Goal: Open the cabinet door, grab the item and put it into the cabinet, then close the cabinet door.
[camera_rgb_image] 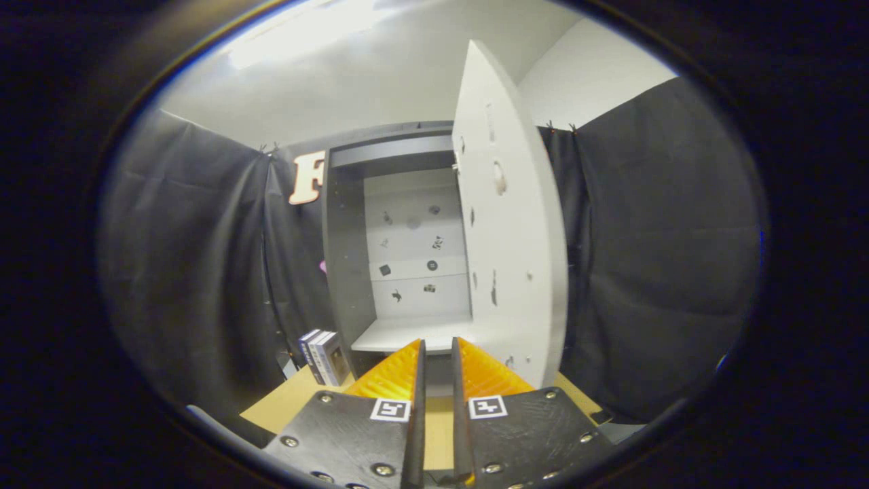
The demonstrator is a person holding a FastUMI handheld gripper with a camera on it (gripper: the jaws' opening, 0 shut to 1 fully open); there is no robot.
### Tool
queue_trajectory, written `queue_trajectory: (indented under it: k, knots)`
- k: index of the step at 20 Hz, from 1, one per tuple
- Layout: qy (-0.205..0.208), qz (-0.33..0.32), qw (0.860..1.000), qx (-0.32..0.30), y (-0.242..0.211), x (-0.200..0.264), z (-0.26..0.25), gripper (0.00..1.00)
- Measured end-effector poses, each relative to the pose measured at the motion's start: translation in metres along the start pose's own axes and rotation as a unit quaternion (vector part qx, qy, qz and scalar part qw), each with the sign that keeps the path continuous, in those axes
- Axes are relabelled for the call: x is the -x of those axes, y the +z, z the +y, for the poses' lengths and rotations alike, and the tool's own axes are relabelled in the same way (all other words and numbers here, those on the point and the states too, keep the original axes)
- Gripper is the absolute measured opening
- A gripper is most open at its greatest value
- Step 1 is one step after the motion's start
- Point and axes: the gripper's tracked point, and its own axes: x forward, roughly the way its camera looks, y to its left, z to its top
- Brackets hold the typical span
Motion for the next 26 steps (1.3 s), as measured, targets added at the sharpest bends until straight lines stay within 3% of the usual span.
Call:
queue_trajectory:
  k: [3,6,9,15,26]
  knots:
    - [0.027,0.012,1.0,-0.007,-0.02,-0.017,0.034,0.33]
    - [0.053,0.032,0.998,-0.002,-0.052,-0.039,0.069,0.68]
    - [0.065,0.066,0.996,0.012,-0.096,-0.061,0.095,0.97]
    - [0.08,0.144,0.986,0.011,-0.198,-0.103,0.131,0.97]
    - [0.1,0.266,0.958,0.027,-0.361,-0.133,0.16,0.98]
